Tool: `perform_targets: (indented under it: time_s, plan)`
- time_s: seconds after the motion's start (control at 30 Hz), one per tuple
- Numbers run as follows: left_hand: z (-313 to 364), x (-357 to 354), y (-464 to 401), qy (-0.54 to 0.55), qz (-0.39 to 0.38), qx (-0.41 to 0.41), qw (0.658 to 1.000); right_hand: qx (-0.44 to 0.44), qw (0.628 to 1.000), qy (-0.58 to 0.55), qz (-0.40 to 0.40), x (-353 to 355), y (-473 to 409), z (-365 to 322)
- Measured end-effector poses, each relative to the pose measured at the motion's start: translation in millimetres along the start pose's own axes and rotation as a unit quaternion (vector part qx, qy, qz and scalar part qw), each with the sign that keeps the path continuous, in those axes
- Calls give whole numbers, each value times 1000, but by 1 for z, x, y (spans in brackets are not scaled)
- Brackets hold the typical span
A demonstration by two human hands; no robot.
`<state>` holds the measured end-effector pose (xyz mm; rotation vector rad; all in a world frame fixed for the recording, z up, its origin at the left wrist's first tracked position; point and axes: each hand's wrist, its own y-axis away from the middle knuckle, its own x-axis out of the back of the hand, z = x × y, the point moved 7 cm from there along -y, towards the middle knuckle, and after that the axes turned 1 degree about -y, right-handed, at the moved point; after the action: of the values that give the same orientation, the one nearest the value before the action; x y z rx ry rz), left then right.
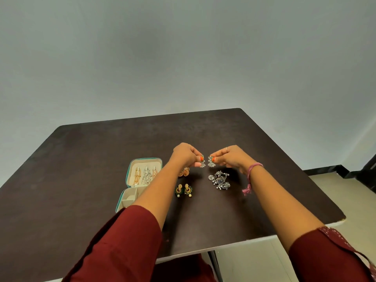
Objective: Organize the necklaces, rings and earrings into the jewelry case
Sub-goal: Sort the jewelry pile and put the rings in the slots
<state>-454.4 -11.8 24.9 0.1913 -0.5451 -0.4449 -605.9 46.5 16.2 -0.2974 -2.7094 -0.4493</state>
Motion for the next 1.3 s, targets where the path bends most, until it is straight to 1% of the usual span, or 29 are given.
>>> perform_targets:
  time_s: [0.1,0.23,0.33,0.43,0.6,0.77,0.9,1.1,1.23,1.3]
  plan:
    - [-2,-4,-16,-71,28,0,997,-14,999,49,-14,-2,-12,3]
    - [0,-11,-27,-171,46,17,984,-8,997,71,-26,-3,-21,0]
    - [-2,-16,-40,-212,66,17,975,6,997,74,-34,-3,-24,-1]
    - [0,-19,-44,-253,69,8,965,20,995,90,-33,-3,-27,0]
    - [7,-17,-36,-266,71,-14,961,34,994,97,-34,-3,-29,0]
    - [15,-16,-23,-269,89,-48,958,37,996,74,-31,2,-24,3]
    - [17,-26,-4,-246,95,-84,961,70,997,38,6,5,-14,9]
    - [-5,-49,17,-241,61,-65,966,138,987,-20,85,11,15,36]
    - [-5,-51,23,-248,63,-75,964,169,973,-12,158,17,41,48]
    - [-4,-50,25,-248,77,-76,963,176,968,-10,176,19,49,54]
